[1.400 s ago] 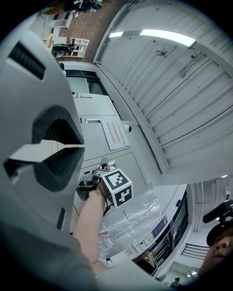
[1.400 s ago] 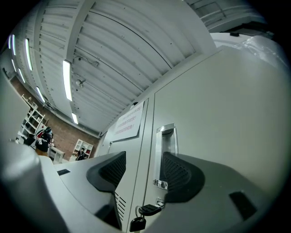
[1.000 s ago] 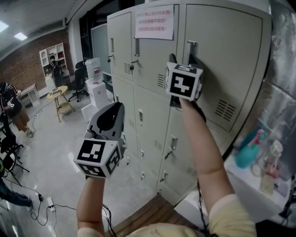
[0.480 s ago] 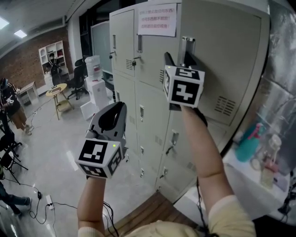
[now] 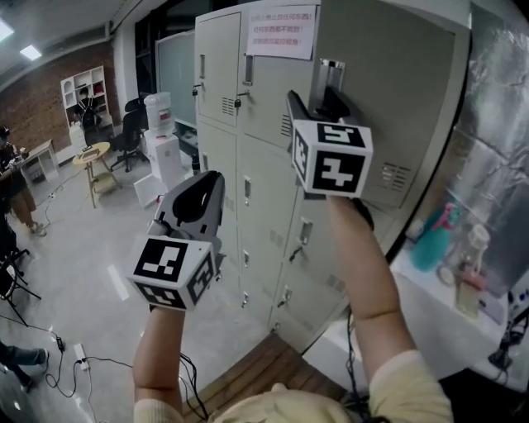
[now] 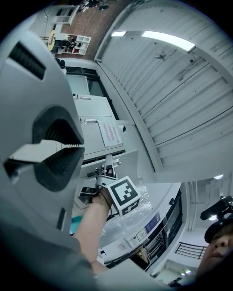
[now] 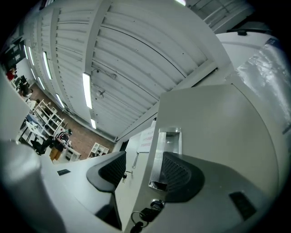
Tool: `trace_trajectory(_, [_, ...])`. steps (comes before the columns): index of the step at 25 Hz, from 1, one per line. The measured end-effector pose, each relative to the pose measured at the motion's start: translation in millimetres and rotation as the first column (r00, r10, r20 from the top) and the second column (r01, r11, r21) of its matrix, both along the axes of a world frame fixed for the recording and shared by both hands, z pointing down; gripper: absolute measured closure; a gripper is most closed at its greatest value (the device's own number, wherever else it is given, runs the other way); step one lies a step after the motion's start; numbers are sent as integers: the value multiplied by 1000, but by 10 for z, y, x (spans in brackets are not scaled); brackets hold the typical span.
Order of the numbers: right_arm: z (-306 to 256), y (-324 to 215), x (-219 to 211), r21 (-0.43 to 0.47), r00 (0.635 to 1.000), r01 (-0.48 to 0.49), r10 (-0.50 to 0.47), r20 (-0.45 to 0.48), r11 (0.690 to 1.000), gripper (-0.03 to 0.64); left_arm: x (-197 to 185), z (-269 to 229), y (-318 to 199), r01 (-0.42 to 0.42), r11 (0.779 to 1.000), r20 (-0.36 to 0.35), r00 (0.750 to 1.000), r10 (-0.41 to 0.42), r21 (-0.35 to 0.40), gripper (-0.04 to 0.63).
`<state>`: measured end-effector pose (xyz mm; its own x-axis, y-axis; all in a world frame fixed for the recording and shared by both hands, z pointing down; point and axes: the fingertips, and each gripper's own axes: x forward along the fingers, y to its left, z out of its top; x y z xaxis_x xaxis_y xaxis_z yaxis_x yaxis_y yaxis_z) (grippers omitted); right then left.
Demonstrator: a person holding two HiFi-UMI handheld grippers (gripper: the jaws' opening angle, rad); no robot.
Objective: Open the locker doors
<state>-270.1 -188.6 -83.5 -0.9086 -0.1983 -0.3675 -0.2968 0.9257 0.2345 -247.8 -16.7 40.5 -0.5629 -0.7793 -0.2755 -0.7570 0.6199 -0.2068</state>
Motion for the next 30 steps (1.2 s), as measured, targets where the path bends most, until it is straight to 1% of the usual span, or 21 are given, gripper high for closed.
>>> trace_trajectory(4, [-2,124,158,10,1000,7,-7,10,1000,387,137,13,48,-18,1000,9,1000,18,-3,589])
trace_trajectory(9, [9,240,373,9,999,17,-18,28,1000,387,245,28,153,-20,1000,7,1000,20,0,589])
trace_trajectory(22, [31,458,999,64,997,72,-74,20,995,387,703,76,162,-82,997,3,997,82,4,589])
trace_trajectory(30, [19,470,1441,67,997,62,-64,37,996,387,1007,41,179,-117,993,16,993,117,-2,589])
